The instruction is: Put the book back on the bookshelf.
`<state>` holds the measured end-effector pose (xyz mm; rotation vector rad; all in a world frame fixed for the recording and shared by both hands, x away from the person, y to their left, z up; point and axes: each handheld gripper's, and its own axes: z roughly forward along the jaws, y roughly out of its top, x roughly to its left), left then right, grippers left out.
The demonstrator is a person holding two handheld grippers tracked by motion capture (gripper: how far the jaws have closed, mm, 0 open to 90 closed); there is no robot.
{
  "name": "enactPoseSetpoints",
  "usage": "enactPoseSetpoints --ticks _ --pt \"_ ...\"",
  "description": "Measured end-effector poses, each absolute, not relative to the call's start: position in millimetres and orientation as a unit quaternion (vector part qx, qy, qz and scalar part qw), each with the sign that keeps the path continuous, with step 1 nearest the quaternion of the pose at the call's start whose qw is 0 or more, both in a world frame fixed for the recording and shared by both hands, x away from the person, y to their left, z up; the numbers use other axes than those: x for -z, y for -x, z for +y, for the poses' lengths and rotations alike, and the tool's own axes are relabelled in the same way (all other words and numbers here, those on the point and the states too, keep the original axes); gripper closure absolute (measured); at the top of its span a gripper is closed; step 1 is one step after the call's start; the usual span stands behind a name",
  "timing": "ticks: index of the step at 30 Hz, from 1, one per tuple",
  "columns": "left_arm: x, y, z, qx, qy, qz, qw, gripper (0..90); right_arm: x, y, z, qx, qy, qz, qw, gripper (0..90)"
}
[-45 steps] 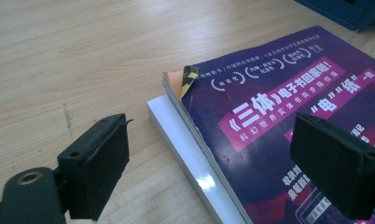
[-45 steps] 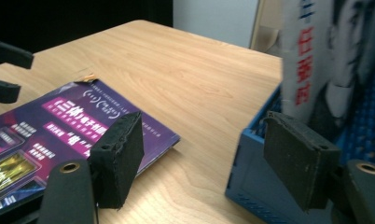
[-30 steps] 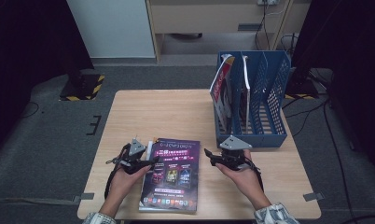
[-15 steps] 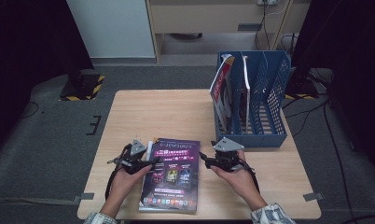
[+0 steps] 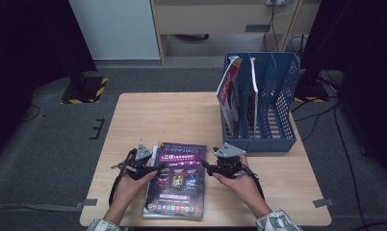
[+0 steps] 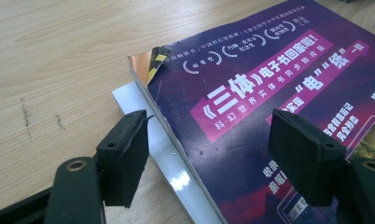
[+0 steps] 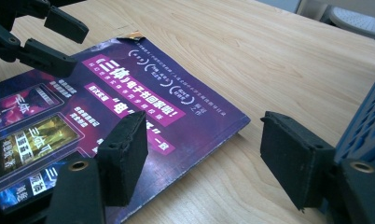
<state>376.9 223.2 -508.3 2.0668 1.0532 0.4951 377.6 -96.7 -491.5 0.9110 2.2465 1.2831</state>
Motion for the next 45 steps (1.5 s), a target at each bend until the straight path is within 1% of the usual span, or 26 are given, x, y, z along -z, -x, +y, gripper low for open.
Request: enactPoseSetpoints --ticks 16,18,19,24,31,39,45 --pt "510 -377 222 -0.188 -0.813 0.409 0.370 28.9 500 -379 -78 -0.451 -0.321 0.814 0.178 30.8" --pt "510 -377 221 -0.187 -0.815 0.408 0.367 29.0 499 -379 -77 -0.456 -0.318 0.814 0.171 29.7" --pt "511 -377 221 -0.186 -0.815 0.408 0.367 29.1 497 -379 -75 -0.466 -0.318 0.810 0.159 29.0" --pt "512 -377 220 -0.181 -0.817 0.407 0.365 29.0 499 -380 -71 -0.463 -0.318 0.813 0.156 28.0" --pt "514 -378 221 -0.168 -0.813 0.413 0.374 28.6 505 -382 -65 -0.457 -0.321 0.818 0.140 23.6" --pt "517 -378 220 -0.158 -0.811 0.413 0.382 25.2 510 -383 -61 -0.453 -0.328 0.820 0.122 19.9" --pt "516 -378 220 -0.156 -0.813 0.410 0.383 26.2 513 -384 -59 -0.447 -0.330 0.823 0.118 18.2"
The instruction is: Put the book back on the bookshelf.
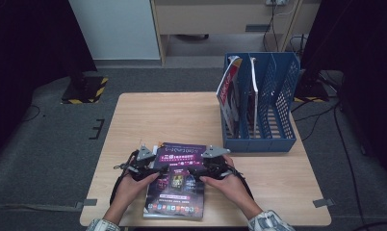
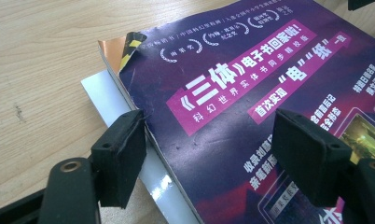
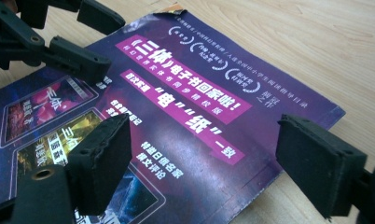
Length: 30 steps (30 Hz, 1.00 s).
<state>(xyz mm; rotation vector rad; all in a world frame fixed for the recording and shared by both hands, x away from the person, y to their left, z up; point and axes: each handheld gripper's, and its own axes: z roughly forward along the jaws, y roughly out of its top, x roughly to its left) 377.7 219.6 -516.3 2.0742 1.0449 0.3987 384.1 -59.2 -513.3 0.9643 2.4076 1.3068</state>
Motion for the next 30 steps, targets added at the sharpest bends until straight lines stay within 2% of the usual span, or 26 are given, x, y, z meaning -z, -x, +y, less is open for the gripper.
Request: enactPoseSetpoints --ticks 4,13,16,20,30 --pt "516 -378 220 -0.156 -0.813 0.410 0.383 26.1 518 -386 -60 -0.438 -0.338 0.826 0.108 14.6" --pt "517 -377 220 -0.157 -0.811 0.411 0.385 26.0 522 -386 -61 -0.440 -0.340 0.825 0.108 12.8" --pt "517 -376 219 -0.159 -0.811 0.412 0.385 26.1 524 -388 -62 -0.426 -0.352 0.827 0.104 8.7" --pt "517 -376 219 -0.160 -0.810 0.412 0.385 26.2 529 -391 -66 -0.425 -0.371 0.822 0.078 7.4" --pt "518 -376 219 -0.161 -0.809 0.411 0.387 26.0 535 -394 -69 -0.437 -0.389 0.810 0.048 7.4"
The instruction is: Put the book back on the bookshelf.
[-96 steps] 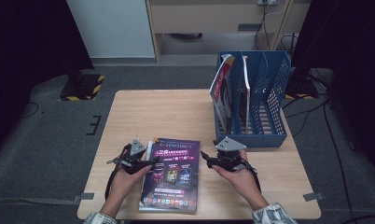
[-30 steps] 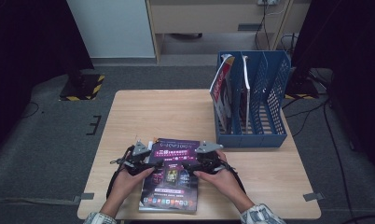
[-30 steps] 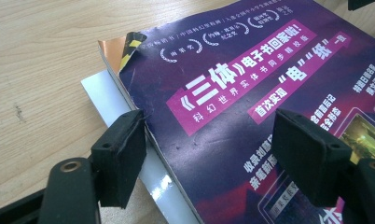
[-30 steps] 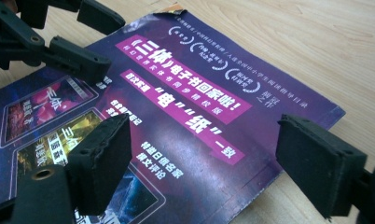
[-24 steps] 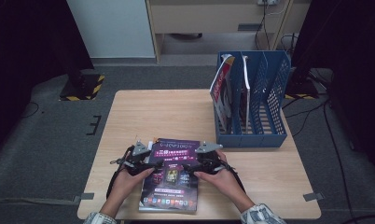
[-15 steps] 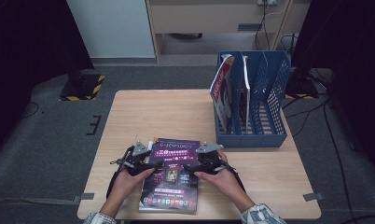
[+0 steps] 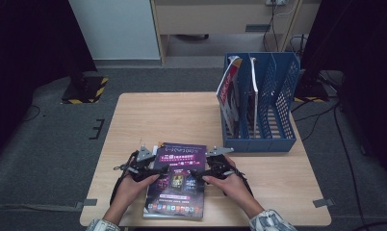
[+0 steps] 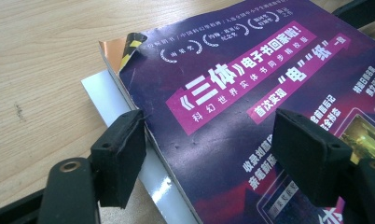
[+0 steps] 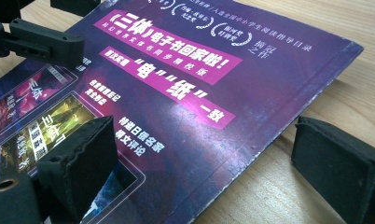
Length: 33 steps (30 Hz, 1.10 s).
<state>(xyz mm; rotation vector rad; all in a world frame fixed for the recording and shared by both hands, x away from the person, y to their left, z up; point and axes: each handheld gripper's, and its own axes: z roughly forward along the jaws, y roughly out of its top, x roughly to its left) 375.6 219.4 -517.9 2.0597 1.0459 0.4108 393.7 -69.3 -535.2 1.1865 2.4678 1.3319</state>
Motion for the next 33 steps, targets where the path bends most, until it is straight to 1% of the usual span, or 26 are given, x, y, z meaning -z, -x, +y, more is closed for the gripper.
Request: enactPoseSetpoints --ticks 5,12,17,20,22,27,30,33 --pt "518 -375 219 -0.162 -0.809 0.411 0.388 26.0 538 -395 -70 -0.445 -0.396 0.803 0.035 7.2" --pt "518 -376 220 -0.161 -0.808 0.412 0.389 25.9 539 -395 -70 -0.447 -0.393 0.803 0.038 6.9" --pt "518 -376 220 -0.160 -0.809 0.412 0.388 25.8 538 -395 -70 -0.446 -0.390 0.805 0.033 8.8" --pt "518 -376 220 -0.160 -0.809 0.412 0.388 25.8 536 -396 -70 -0.441 -0.395 0.806 0.023 11.2" --pt "518 -376 220 -0.160 -0.809 0.412 0.388 25.9 533 -396 -71 -0.437 -0.390 0.810 0.029 12.5" --pt "518 -376 220 -0.158 -0.809 0.412 0.388 25.9 524 -395 -72 -0.449 -0.387 0.805 0.031 14.2" --pt "518 -376 220 -0.158 -0.809 0.413 0.388 25.8 520 -396 -73 -0.457 -0.388 0.800 0.025 14.8" --pt "518 -376 220 -0.158 -0.809 0.413 0.388 25.7 516 -397 -74 -0.470 -0.387 0.793 0.018 17.2"
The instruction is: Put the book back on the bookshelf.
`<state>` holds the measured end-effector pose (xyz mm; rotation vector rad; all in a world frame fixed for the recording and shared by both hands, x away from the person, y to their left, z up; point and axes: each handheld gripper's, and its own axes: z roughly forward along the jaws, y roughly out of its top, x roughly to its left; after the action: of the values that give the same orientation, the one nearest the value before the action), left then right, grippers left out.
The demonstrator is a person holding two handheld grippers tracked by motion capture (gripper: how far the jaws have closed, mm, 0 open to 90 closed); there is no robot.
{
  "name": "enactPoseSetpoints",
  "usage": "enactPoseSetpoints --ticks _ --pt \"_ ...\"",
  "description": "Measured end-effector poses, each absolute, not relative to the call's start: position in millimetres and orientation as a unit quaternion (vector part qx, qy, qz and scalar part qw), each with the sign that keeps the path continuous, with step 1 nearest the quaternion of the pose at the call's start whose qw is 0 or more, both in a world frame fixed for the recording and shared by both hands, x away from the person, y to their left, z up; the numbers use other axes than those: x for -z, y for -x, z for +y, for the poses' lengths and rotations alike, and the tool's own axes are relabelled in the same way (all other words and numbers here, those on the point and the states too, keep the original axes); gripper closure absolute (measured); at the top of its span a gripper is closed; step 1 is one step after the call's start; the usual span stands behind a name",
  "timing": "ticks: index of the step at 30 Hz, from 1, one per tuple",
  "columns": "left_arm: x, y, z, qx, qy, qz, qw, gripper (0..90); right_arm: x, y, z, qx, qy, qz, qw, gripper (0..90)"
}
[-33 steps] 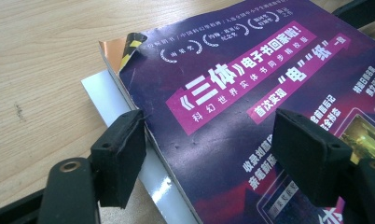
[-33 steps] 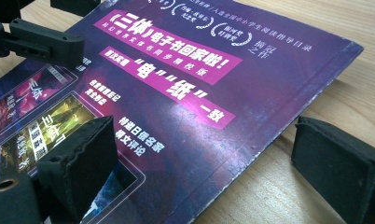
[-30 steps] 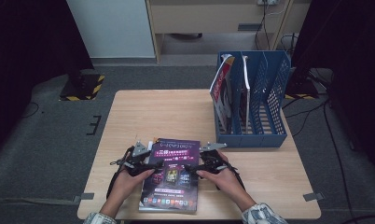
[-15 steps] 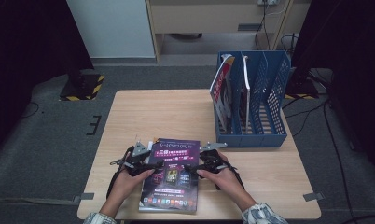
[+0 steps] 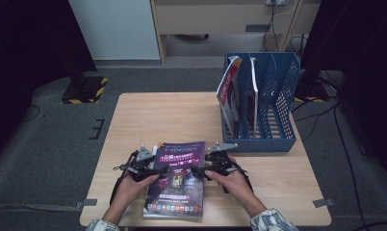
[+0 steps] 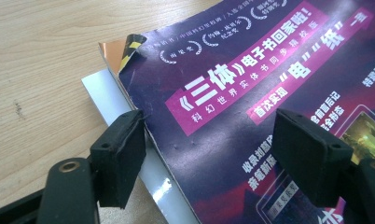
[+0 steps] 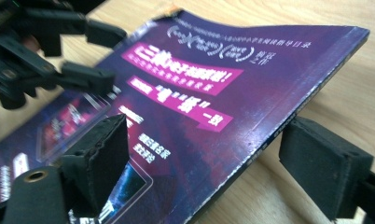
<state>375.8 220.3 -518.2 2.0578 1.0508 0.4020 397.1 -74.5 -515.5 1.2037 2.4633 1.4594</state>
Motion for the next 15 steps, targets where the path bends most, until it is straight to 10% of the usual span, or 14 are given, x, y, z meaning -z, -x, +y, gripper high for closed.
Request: enactPoseSetpoints --ticks 15 --pt "519 -376 220 -0.157 -0.806 0.417 0.390 24.4 510 -414 -55 -0.477 -0.377 0.793 -0.028 22.5"
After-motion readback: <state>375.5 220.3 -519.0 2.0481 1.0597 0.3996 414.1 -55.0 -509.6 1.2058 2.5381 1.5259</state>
